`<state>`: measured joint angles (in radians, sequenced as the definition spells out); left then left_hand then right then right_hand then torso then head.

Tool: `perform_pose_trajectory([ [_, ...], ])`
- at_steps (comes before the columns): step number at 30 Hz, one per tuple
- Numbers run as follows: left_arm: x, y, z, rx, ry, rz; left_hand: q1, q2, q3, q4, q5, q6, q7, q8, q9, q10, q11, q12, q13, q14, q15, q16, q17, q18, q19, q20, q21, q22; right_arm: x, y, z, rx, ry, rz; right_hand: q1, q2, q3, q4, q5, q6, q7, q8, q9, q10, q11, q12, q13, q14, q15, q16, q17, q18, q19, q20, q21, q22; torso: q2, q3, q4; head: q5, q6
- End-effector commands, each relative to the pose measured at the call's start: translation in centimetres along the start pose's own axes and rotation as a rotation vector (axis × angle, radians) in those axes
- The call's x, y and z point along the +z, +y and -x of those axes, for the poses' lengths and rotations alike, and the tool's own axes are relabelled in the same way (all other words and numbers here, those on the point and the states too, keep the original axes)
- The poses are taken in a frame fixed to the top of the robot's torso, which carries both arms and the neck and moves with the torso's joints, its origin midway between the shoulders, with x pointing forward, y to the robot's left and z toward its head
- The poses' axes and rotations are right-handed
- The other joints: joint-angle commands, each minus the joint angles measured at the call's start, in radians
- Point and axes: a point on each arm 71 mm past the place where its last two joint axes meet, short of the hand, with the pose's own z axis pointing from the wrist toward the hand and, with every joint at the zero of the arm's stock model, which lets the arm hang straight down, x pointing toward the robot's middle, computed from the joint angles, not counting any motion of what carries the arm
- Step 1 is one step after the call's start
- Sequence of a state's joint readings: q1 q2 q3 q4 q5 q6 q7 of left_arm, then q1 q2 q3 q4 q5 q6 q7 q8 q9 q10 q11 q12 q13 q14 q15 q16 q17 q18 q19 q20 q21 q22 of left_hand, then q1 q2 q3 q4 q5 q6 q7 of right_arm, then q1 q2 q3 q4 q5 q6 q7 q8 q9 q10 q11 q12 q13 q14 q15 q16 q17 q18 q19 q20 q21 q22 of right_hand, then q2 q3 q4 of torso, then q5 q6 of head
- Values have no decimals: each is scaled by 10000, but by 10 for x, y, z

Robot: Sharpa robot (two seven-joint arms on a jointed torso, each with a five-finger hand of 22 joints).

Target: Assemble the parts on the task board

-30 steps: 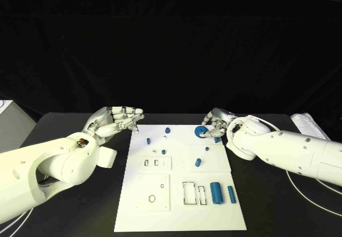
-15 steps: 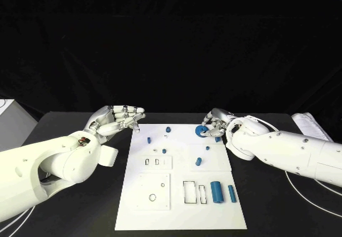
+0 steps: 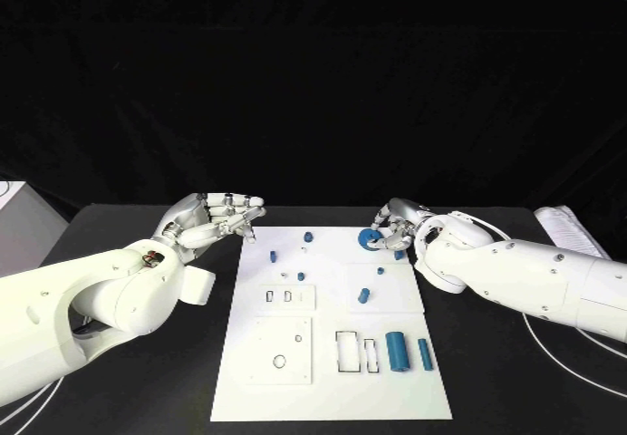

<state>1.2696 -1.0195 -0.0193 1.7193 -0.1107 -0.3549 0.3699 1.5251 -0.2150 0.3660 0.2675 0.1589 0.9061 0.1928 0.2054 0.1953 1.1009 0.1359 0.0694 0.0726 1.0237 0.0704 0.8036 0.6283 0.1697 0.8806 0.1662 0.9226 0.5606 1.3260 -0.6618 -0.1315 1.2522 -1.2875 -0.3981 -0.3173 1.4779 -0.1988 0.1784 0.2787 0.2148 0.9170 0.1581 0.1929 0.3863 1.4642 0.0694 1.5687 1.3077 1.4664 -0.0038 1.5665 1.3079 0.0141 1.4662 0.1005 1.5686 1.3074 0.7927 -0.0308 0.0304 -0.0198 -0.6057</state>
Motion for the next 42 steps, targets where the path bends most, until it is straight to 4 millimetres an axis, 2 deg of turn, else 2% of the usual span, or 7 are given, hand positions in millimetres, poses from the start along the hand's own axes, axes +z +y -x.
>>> perform_pose_trajectory([
  [1, 0, -1, -2, -31, 188, -65, 40, 25, 30, 6, -61, -65, 11, -39, 10, -84, 17, -41, -2, -56, -15, 36, -15, 128, -79, 7, 33, 9, 0, -1, -4, -317, 268, -84, -12, -80, 72, 3, 26, 36, 13, -54, -10, 1066, 81, 21, 2631, 1044, 96, 43, 2629, -141, 1046, 95, 22, 2634, -1, 4, 10, -9, 7],
  [12, 0, -1, -2, -32, 191, -45, 53, 35, 53, -2, -61, -69, 14, -41, 14, -92, 20, -39, -3, -67, -13, 43, -21, 128, -101, 9, 63, 28, -2, 3, -4, -393, 65, 149, 183, 61, 1061, -131, 48, 442, -83, 2, -74, 1066, -3, 21, 2631, 1044, 30, 43, 2629, -141, 1046, 52, 22, 2634, -10, -3, -7, 20, 4],
  [16, 0, -1, -2, -32, 191, -43, 53, 35, 53, -2, -61, -69, 14, -41, 14, -92, 20, -39, -3, -67, -13, 43, -21, 128, -101, 9, 63, 28, -5, 12, -1, -535, -548, 667, -115, -56, 1403, -72, 21, 694, -159, 56, -95, 1066, -67, 21, 2631, 1044, -34, 43, 2629, -141, 1046, -2, 22, 2634, -10, -4, -10, 7, 19],
  [28, 0, -1, -3, -44, 214, -42, 51, 53, 70, 2, -60, -64, 6, -37, 19, -88, 18, -33, -1, -75, -10, 48, -26, 128, -118, 12, 83, 42, -21, 67, 7, -1106, -1827, 2808, -324, -225, 1579, -89, 16, 1027, -291, 177, -80, 1066, -176, 21, 2631, 1044, -143, 43, 2629, -141, 1046, -93, 22, 2634, -18, -24, 11, -33, 18],
  [31, 0, -1, -3, -51, 230, -42, 51, 53, 70, 2, -60, -64, 6, -37, 19, -88, 18, -33, -1, -75, -10, 48, -26, 128, -118, 12, 83, 42, -24, 84, 3, -1164, -1837, 3331, -333, -232, 1586, -91, 15, 1038, -295, 180, -80, 1066, -181, 21, 2631, 1044, -148, 43, 2629, -141, 1046, -99, 22, 2634, -1, -6, 9, -4, 8],
  [35, 0, -1, -4, -63, 258, -42, 51, 53, 70, 2, -60, -64, 6, -37, 19, -88, 18, -33, -1, -75, -10, 48, -26, 128, -118, 12, 83, 42, -26, 106, -5, -1294, -1796, 3860, -339, -239, 1591, -92, 14, 1044, -298, 182, -80, 1066, -184, 21, 2631, 1044, -152, 43, 2629, -141, 1046, -103, 22, 2634, -5, -15, 10, 27, -16],
  [42, 1, -1, -6, -82, 306, -40, 51, 53, 70, 2, -60, -64, 6, -37, 19, -88, 18, -33, -1, -75, -10, 48, -26, 128, -118, 12, 83, 42, -23, 123, -22, -1474, -1545, 4115, -340, -240, 1593, -93, 14, 1045, -298, 182, -81, 1066, -185, 21, 2631, 1044, -153, 43, 2629, -141, 1046, -103, 22, 2634, 10, -20, 37, 11, 3],
])
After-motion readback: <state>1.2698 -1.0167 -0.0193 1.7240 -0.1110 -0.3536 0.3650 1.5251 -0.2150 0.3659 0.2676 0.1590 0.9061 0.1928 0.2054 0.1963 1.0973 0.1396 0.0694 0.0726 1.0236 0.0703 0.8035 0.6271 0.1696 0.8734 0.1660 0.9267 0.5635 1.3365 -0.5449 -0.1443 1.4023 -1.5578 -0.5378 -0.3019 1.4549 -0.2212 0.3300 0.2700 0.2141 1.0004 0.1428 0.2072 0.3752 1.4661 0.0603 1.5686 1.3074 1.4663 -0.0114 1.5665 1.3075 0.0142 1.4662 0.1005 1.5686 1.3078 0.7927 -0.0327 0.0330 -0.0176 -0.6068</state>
